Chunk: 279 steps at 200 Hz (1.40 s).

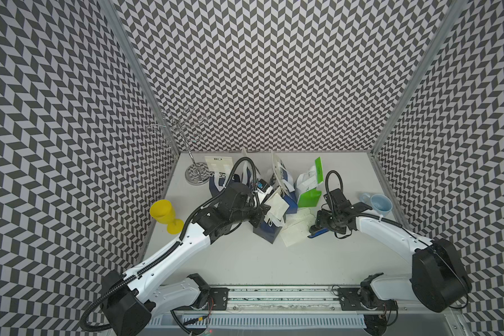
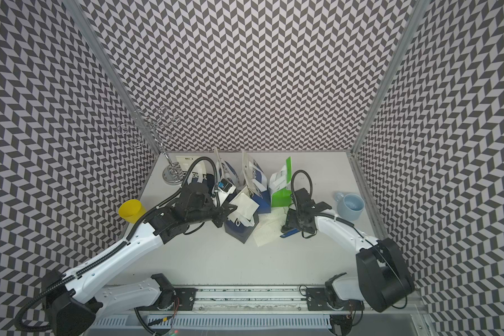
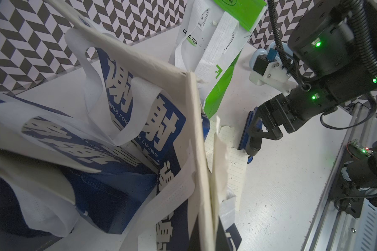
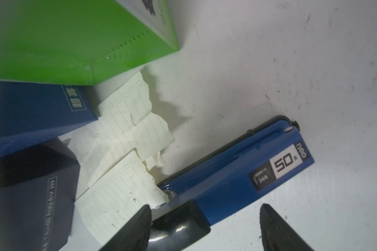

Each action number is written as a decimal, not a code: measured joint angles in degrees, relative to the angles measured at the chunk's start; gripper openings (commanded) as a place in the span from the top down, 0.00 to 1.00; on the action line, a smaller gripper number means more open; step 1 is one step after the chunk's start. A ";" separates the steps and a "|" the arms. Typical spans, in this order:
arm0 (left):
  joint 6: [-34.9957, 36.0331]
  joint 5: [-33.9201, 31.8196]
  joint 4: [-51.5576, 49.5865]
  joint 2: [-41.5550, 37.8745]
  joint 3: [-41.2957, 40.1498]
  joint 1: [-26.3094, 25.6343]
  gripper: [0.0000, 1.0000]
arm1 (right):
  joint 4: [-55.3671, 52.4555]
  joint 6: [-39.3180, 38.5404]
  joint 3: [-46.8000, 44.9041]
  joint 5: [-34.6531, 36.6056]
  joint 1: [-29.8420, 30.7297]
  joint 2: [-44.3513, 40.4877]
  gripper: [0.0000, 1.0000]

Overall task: Staple the receipts to the bags
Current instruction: Adjust the stapler at the center of the board, then pick up the stapler from the center of the board.

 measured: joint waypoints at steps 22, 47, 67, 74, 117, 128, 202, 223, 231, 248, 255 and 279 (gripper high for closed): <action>0.02 -0.04 0.02 0.00 0.02 -0.24 1.00 | 0.00 0.24 -0.48 0.00 0.35 1.44 0.22; 0.02 -0.09 0.02 0.00 0.00 -0.24 1.00 | -0.46 0.66 -2.71 0.96 0.46 1.73 0.22; 0.02 -0.09 0.02 0.00 0.00 -0.26 1.00 | -2.05 1.66 -5.42 2.38 0.55 1.01 0.22; 0.02 -0.09 0.02 0.00 0.00 -0.26 1.00 | -2.95 1.99 -6.03 2.82 0.55 0.76 0.23; 0.17 0.04 0.20 0.26 0.02 -0.66 1.00 | -3.72 2.34 -5.92 3.74 0.35 1.01 0.43; 0.20 0.04 0.09 0.35 0.15 -0.81 1.00 | -3.61 2.08 -5.22 3.56 0.07 1.44 0.48; 0.20 -1.55 -3.48 1.51 2.75 -1.60 1.00 | -2.08 -0.55 -1.31 0.07 -1.27 3.67 0.64; 0.17 -1.66 -4.00 1.49 2.95 -1.68 1.00 | -1.09 -0.81 -2.89 -1.07 -1.31 3.67 0.78; 0.17 -1.68 -4.28 1.49 3.06 -1.70 1.00 | -1.18 -1.27 -3.26 -1.53 -1.31 3.67 0.85; 0.17 -1.68 -4.81 1.49 3.28 -1.70 1.00 | -1.22 -2.05 -3.34 -2.25 -1.38 3.28 0.94; 0.17 -1.68 -5.09 1.49 3.45 -1.70 1.00 | -1.27 -2.47 -3.32 -2.47 -1.42 2.75 0.98; 0.15 -1.66 -6.36 1.49 4.07 -1.70 1.00 | -2.56 -3.93 -1.88 -4.02 -1.42 -1.53 1.00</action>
